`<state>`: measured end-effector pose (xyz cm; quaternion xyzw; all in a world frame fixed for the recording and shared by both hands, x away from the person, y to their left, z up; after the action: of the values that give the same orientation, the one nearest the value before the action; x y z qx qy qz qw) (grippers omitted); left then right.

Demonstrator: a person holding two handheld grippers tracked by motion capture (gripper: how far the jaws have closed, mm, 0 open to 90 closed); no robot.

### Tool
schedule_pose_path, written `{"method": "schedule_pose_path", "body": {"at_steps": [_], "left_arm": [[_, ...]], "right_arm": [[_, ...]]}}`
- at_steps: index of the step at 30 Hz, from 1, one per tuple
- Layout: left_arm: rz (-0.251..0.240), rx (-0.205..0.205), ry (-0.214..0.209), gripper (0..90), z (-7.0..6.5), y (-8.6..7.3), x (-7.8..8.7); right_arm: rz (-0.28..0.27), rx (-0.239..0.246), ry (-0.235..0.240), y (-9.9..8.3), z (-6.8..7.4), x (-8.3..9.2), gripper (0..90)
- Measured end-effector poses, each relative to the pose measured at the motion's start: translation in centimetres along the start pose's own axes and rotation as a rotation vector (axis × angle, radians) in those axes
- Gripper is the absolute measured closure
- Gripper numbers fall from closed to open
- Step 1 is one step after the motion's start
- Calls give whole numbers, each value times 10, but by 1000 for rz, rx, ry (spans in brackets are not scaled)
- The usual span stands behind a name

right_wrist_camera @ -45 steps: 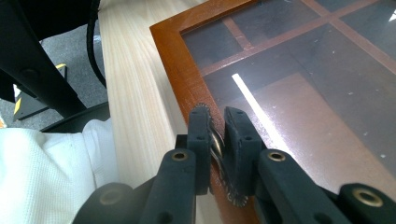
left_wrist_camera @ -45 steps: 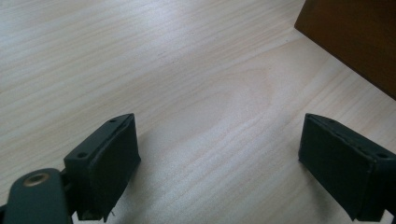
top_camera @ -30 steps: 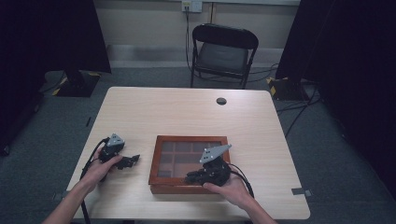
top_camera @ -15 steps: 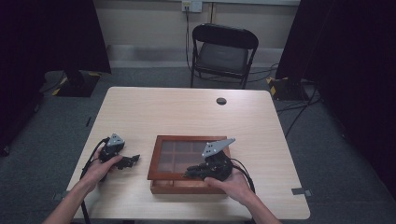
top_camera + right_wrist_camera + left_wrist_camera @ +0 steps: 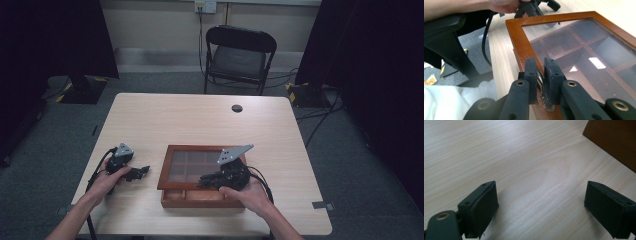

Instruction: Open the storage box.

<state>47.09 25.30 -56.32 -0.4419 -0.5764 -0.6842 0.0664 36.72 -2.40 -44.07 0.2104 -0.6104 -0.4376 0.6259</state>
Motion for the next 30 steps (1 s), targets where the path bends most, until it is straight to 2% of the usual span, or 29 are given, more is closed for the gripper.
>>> {"method": "schedule_pose_path", "body": {"at_steps": [30], "left_arm": [[-2, 6, -4, 109, 0, 0, 0]], "right_arm": [[-21, 6, -30, 20, -6, 11, 819]]}}
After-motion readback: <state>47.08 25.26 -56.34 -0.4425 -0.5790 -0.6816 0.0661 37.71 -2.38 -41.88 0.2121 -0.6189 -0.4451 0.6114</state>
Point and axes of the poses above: each handheld gripper's, and its own axes: x roughly backward along the jaws, y roughly out of its top, z roughly to its left, the point moved 9 cm from there along -x, roughly forward along the jaws, and after that the axes turned 5 degrees about x, right-handed, at the moved point
